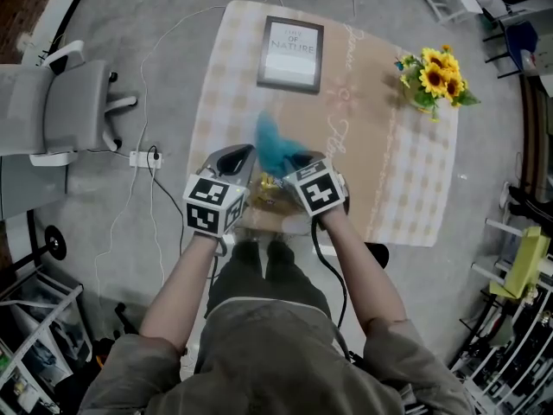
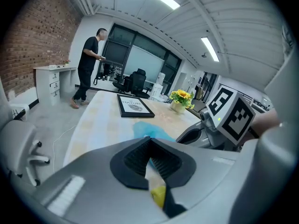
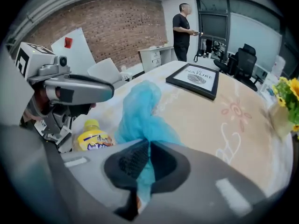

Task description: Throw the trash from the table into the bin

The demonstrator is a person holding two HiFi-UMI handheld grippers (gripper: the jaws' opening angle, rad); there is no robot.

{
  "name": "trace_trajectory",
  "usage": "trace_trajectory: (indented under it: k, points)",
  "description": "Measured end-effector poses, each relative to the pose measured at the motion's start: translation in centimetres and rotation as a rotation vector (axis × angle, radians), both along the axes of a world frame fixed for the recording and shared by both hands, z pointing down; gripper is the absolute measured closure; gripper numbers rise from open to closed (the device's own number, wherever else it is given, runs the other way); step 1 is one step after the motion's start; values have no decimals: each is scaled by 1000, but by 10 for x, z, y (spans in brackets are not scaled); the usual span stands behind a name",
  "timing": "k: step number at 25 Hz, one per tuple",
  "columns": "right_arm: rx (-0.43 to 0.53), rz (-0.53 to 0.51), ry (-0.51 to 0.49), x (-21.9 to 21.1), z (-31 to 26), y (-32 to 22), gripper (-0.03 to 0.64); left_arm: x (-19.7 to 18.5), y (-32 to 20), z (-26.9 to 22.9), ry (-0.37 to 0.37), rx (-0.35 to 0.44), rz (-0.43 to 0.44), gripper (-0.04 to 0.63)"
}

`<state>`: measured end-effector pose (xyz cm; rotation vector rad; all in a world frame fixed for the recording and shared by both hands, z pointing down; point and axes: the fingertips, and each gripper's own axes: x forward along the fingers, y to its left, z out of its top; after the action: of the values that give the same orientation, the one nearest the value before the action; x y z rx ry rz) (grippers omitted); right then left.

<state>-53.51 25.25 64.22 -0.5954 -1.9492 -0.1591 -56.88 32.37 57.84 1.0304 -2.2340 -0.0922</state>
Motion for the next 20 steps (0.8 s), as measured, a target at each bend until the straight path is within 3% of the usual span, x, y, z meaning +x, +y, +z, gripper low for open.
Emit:
trace_trajectory:
  k: [11, 20]
  points:
    - [16, 13, -91, -3, -15, -7, 612, 9, -2, -10, -20, 0, 6, 589]
    - [-24, 47, -328, -24, -124, -17, 612, -1, -7, -93, -164, 34, 7, 588]
